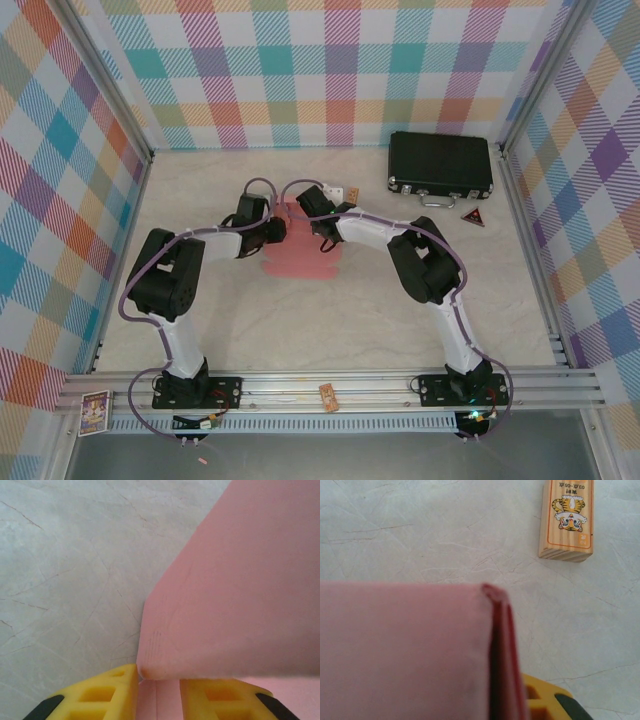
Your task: Fold the paper box
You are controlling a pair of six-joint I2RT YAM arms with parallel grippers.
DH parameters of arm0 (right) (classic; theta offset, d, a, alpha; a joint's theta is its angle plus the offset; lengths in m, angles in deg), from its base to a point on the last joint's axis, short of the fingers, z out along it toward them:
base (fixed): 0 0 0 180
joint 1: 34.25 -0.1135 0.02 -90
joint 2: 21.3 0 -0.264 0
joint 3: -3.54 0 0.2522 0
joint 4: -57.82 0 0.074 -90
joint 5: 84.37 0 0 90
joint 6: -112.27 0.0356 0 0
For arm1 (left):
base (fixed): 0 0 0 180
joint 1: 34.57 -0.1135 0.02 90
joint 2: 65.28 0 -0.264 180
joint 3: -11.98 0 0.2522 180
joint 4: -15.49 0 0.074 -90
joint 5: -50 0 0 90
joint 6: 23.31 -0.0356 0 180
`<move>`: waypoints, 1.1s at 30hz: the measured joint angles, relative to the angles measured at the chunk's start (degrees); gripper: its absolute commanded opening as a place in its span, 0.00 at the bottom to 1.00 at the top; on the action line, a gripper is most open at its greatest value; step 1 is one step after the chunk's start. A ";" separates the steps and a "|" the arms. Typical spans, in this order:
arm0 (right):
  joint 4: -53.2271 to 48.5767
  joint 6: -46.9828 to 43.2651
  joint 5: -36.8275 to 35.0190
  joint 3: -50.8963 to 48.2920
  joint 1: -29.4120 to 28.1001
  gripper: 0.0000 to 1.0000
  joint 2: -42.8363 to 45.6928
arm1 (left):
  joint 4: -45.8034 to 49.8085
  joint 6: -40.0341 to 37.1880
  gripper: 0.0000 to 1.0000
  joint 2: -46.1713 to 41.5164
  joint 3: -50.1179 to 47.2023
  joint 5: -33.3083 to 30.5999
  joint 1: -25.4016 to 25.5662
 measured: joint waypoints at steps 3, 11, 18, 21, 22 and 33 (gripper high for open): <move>0.02 -0.33 0.17 0.00 -0.02 0.15 0.00 | -3.37 0.31 0.30 -0.90 -2.58 -0.17 -0.35; 0.09 -1.16 0.44 0.00 0.00 0.15 0.00 | -7.74 0.68 0.31 -0.98 -3.10 0.85 -1.66; 0.22 -1.46 1.05 0.02 0.00 0.15 0.00 | -8.98 -0.07 0.32 -0.42 -1.57 2.93 -1.81; 0.13 -1.46 1.36 0.15 0.02 0.15 0.00 | -9.07 -0.52 0.31 0.81 0.28 3.45 -1.81; 0.07 -1.44 1.49 0.20 0.04 0.15 0.00 | -9.14 -0.68 0.31 1.25 0.72 3.61 -1.81; -2.21 0.92 3.45 1.44 0.44 0.15 -0.02 | -10.43 -1.57 0.25 2.69 1.18 2.80 -1.86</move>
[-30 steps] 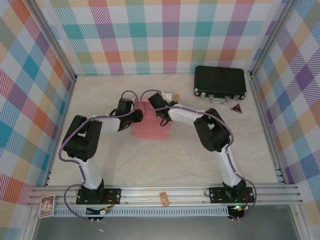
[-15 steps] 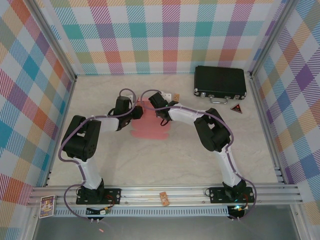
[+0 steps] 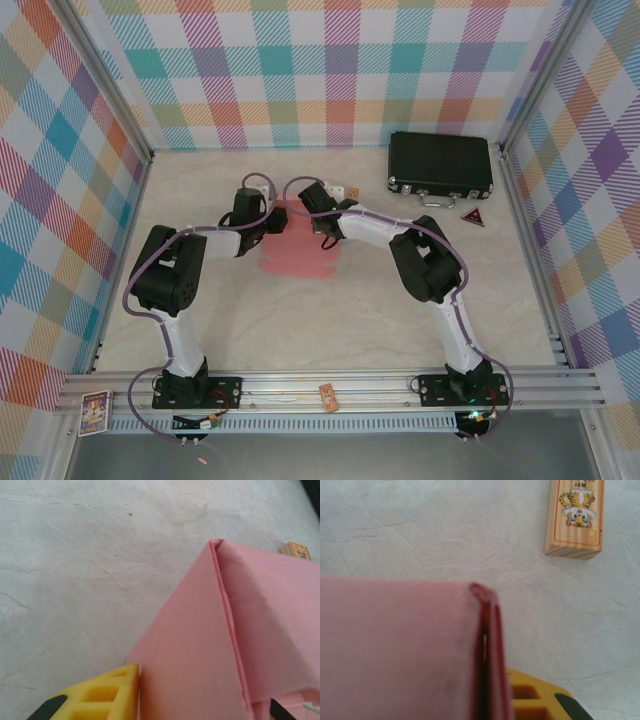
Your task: Fold the paper box
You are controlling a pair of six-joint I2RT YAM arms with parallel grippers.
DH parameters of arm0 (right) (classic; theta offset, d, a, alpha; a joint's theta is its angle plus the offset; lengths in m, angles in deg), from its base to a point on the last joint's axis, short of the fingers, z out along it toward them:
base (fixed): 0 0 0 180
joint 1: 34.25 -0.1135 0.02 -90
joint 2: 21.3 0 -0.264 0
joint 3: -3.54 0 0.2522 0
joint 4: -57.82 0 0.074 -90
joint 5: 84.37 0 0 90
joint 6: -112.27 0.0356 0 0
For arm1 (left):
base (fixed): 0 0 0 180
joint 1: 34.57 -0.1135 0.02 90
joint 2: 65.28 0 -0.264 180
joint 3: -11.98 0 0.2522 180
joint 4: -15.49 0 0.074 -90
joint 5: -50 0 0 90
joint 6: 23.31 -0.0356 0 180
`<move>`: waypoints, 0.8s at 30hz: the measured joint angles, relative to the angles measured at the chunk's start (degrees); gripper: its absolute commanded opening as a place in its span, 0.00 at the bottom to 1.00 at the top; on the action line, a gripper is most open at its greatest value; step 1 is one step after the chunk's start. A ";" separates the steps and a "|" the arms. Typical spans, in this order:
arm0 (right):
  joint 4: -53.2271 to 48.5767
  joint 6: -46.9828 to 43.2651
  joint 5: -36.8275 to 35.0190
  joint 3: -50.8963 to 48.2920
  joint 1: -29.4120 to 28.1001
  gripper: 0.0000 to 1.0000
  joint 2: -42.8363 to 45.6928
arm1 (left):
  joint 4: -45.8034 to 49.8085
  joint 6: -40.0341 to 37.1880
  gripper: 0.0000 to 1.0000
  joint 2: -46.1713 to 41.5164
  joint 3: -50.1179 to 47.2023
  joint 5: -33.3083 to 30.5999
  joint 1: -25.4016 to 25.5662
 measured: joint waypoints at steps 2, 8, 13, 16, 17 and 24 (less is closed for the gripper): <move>-0.92 1.44 0.37 0.42 -0.02 0.15 0.00 | -0.04 -0.15 0.25 0.04 0.00 -0.50 0.00; -3.69 6.01 0.55 2.03 -0.13 0.12 -0.42 | -0.48 -0.15 0.22 0.07 0.04 -2.32 0.55; -7.21 9.27 -0.96 5.62 -0.50 0.10 -2.29 | -1.29 -0.13 0.15 0.13 0.04 -4.35 1.20; -7.93 11.13 -2.60 6.21 -1.11 0.10 -2.73 | -1.46 -0.09 0.13 0.13 0.04 -5.57 1.66; -8.44 11.87 -3.37 6.60 -1.31 0.10 -2.99 | -1.46 -0.09 0.13 0.13 0.02 -6.03 1.88; -9.79 16.11 -7.19 7.65 -2.32 0.17 -4.02 | -1.42 -0.07 0.14 0.22 0.00 -7.48 2.36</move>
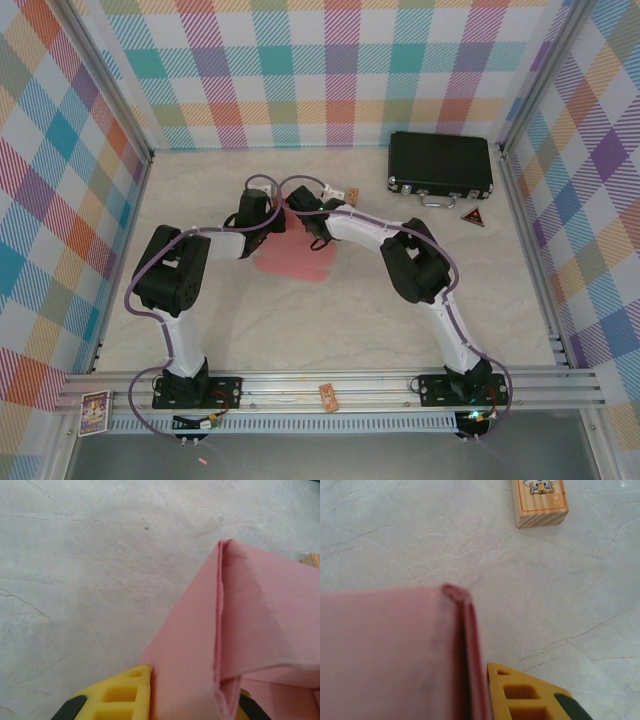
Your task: Fold the paper box
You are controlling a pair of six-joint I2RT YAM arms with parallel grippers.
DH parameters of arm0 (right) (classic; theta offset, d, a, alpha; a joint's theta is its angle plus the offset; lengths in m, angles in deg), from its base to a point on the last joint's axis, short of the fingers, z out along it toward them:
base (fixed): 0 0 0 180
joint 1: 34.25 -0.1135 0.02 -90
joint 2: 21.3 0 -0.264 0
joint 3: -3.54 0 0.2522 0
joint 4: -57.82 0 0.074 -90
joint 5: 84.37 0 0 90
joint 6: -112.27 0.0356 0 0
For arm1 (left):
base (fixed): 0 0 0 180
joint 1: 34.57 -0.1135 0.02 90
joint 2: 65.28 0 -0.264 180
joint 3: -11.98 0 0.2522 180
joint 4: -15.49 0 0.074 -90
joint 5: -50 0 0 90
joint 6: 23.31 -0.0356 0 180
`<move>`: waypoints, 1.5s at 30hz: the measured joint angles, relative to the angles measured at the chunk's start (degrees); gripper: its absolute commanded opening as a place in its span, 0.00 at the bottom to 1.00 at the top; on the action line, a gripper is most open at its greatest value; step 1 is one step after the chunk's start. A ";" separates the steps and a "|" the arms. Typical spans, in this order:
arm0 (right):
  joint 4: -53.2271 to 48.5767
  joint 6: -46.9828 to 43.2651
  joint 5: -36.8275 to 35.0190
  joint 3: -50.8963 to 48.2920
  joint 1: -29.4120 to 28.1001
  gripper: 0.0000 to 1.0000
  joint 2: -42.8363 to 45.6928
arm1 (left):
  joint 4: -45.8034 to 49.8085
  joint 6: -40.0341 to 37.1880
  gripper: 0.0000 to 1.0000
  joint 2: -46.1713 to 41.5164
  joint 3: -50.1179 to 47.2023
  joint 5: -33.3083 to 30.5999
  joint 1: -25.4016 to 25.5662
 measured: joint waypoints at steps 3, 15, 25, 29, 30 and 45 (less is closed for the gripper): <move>0.02 0.68 0.00 0.04 0.00 0.20 -0.07 | 0.07 -0.04 0.15 0.11 0.00 -0.04 0.00; 4.17 -0.63 1.60 -11.37 -0.07 0.43 5.64 | 0.59 -2.12 0.20 0.11 -0.04 2.36 0.00; 7.48 -6.23 8.50 -20.02 -0.04 0.61 12.55 | 2.93 -5.51 0.18 0.09 0.00 3.39 0.00; 9.77 -8.61 12.26 -22.45 -0.04 0.62 14.03 | 3.17 -6.29 0.16 0.09 0.02 3.39 0.00; 10.56 -9.35 13.18 -22.91 -0.04 0.62 14.10 | 3.19 -6.38 0.15 0.09 0.02 3.43 0.00; 22.14 -23.17 21.49 -43.54 1.64 0.64 34.67 | 6.21 -11.30 0.10 -0.11 1.16 5.86 0.00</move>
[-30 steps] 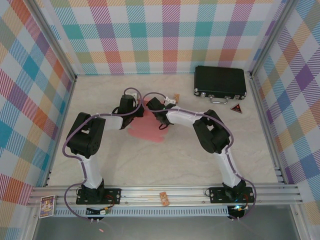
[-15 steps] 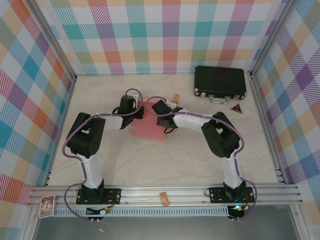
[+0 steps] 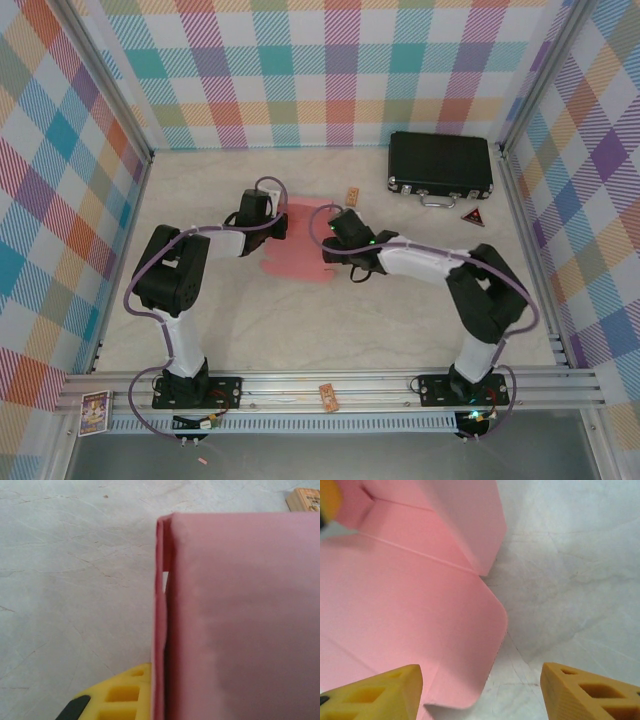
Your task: Fold the paper box
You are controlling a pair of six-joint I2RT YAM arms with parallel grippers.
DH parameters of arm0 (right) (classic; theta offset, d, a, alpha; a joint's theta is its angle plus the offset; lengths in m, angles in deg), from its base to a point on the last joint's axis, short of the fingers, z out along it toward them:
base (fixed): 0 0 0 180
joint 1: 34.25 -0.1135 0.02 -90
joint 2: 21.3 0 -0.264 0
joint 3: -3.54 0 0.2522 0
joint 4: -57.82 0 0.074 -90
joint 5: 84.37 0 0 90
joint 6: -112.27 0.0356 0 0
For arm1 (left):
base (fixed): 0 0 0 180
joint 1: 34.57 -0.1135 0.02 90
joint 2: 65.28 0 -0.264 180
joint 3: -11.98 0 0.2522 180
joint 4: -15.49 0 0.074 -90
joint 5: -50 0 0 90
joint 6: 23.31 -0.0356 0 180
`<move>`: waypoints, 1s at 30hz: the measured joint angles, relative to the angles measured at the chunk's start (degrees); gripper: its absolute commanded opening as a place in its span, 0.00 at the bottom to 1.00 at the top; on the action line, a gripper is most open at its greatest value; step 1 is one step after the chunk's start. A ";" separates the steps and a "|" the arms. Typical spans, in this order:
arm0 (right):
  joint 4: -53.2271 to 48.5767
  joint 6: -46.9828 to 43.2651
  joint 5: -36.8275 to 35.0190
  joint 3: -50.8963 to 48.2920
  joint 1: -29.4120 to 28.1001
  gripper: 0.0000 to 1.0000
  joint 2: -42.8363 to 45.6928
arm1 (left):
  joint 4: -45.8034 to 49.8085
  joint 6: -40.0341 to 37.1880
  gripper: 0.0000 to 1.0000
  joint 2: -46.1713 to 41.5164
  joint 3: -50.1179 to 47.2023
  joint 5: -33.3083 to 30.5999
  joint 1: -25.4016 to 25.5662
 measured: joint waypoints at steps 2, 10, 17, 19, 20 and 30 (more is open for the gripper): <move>1.07 -1.99 2.25 -1.92 1.84 0.64 3.41 | 0.24 -0.66 0.10 0.00 0.15 0.61 0.02; 0.28 -7.80 10.99 -2.84 12.63 0.64 9.77 | 3.04 -3.67 0.08 0.00 1.53 3.19 1.09; -6.23 -12.96 18.95 8.72 19.02 0.64 4.96 | 5.33 -6.97 0.08 0.00 2.97 4.63 3.19; -7.23 -14.10 22.14 14.25 18.88 0.64 1.29 | 5.75 -7.89 0.08 0.00 3.37 5.09 3.54; -7.39 -14.49 23.56 16.24 18.80 0.64 -0.31 | 5.77 -8.35 0.08 0.00 3.41 5.20 3.65; -13.11 -16.28 34.56 28.85 18.62 0.63 -15.45 | 6.01 -12.66 0.07 0.57 3.74 7.21 4.87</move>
